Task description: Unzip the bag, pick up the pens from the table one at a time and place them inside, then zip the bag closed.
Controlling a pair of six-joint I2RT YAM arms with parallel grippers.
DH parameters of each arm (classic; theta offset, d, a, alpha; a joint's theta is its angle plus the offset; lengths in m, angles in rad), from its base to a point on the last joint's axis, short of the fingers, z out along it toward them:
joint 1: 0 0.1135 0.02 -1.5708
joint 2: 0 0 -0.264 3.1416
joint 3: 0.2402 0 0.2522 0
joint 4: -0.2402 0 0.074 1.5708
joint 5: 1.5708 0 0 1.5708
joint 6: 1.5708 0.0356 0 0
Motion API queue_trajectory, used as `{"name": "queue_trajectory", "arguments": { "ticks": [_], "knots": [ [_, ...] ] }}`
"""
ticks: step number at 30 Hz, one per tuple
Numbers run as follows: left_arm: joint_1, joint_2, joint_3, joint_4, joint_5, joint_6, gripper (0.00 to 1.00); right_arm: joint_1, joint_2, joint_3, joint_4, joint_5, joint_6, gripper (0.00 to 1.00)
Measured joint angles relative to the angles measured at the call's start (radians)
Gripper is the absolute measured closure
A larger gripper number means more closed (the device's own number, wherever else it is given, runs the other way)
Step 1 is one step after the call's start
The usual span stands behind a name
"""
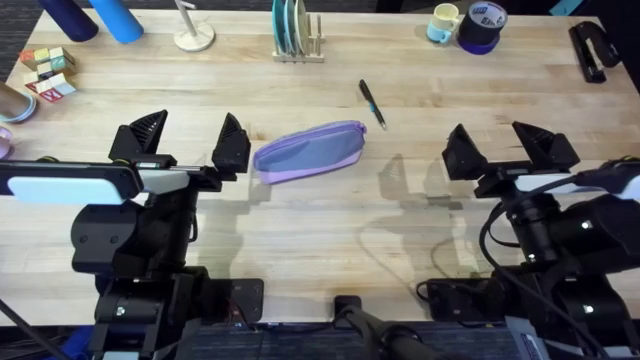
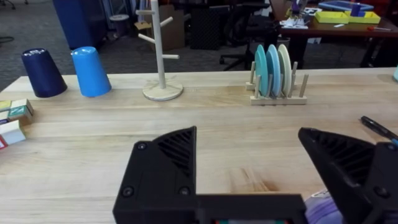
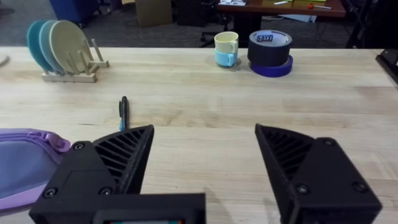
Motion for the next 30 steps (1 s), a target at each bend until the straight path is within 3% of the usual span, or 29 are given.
{"name": "queue_trajectory", "arguments": {
  "ticks": [15, 20, 24, 25, 30],
  "knots": [
    [0.000, 0.000, 0.000, -0.002, 0.000, 0.003, 0.007, 0.000, 0.000, -0.001, 0.014, 0.000, 0.000, 0.006],
    [0.000, 0.002, 0.025, -0.108, 0.000, 0.005, 0.006, 0.000, 0.000, 0.004, 0.010, -0.001, 0.000, 0.006],
    [0.000, 0.013, 0.151, -0.279, 0.000, 0.035, 0.007, 0.000, 0.029, 0.081, -0.141, -0.001, 0.000, 0.006],
    [0.000, 0.055, 0.288, -0.367, 0.002, 0.049, 0.007, 0.000, 0.099, 0.201, -0.250, -0.001, 0.000, 0.006],
    [0.000, 0.204, 0.522, -0.500, 0.034, 0.057, 0.007, 0.000, 0.263, 0.419, -0.329, -0.002, 0.001, 0.006]
  ]
}}
